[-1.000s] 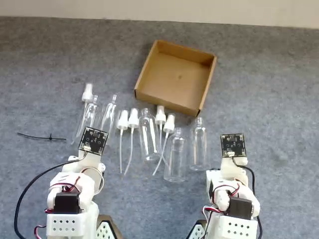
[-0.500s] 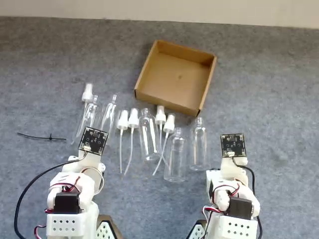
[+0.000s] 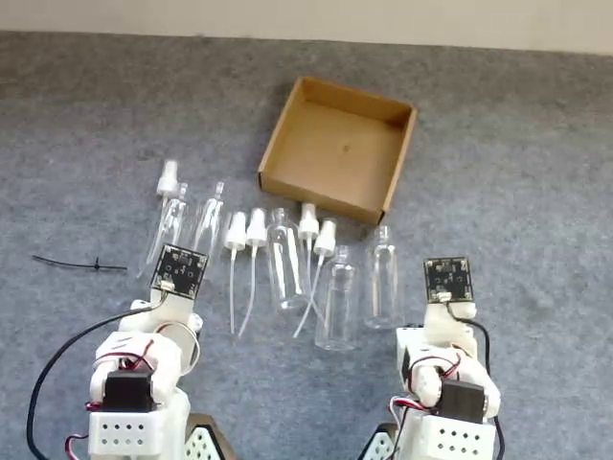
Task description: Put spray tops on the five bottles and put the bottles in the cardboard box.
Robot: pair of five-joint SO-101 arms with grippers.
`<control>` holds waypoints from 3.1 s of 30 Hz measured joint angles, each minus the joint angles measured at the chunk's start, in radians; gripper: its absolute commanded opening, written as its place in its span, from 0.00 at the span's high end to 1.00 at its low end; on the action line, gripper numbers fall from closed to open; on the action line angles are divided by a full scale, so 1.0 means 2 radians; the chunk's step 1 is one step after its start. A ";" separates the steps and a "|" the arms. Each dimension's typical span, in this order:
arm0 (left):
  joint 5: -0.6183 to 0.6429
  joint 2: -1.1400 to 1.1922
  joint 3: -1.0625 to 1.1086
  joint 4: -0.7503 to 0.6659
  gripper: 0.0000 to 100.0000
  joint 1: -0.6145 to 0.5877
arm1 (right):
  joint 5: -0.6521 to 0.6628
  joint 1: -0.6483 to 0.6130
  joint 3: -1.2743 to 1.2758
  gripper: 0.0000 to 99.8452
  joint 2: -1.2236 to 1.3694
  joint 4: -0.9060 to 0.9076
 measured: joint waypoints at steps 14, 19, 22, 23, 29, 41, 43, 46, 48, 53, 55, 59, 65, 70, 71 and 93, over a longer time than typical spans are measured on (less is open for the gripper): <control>0.000 0.000 0.000 -0.001 0.96 0.000 | 0.000 0.000 0.000 0.99 0.000 0.000; 0.000 0.000 0.000 -0.002 0.96 0.000 | 0.000 0.000 0.000 0.99 0.000 0.000; 0.000 0.000 0.000 -0.002 0.96 0.000 | 0.000 0.000 0.000 0.99 0.000 0.000; 0.000 0.000 0.000 -0.002 0.96 0.000 | 0.000 0.000 0.000 0.99 0.000 0.000; 0.000 0.000 0.000 -0.002 0.96 0.000 | 0.000 0.000 0.000 0.99 0.000 0.000; 0.000 0.000 0.000 -0.002 0.96 0.000 | 0.000 0.000 0.000 0.99 0.000 0.000; 0.000 0.000 0.000 -0.002 0.96 0.000 | 0.000 0.000 0.000 0.99 0.000 0.000; 0.000 0.000 0.000 -0.002 0.97 0.000 | 0.000 0.000 0.000 0.99 0.000 0.000; 0.000 0.000 0.000 -0.002 0.97 0.000 | 0.000 0.000 0.000 0.99 0.000 0.000; 0.000 0.000 0.000 0.005 0.96 0.000 | 0.000 -0.001 0.000 0.99 0.000 -0.008; 0.000 0.000 0.000 0.005 0.96 0.000 | 0.000 -0.001 0.000 0.99 0.000 -0.025; 0.000 0.000 0.000 0.005 0.96 0.000 | 0.029 -0.001 0.000 0.99 0.000 -0.046; 0.000 0.000 0.000 0.005 0.96 0.000 | 0.059 -0.002 -0.003 0.99 0.000 -0.048; 0.000 0.000 0.000 0.005 0.96 0.000 | 0.053 -0.002 -0.094 0.92 0.035 -0.041; 0.000 0.000 0.000 0.005 0.96 0.000 | 0.053 -0.002 -0.119 0.89 0.054 -0.041; 0.000 0.000 0.000 0.005 0.96 0.000 | -0.064 -0.156 -0.641 0.73 0.806 0.040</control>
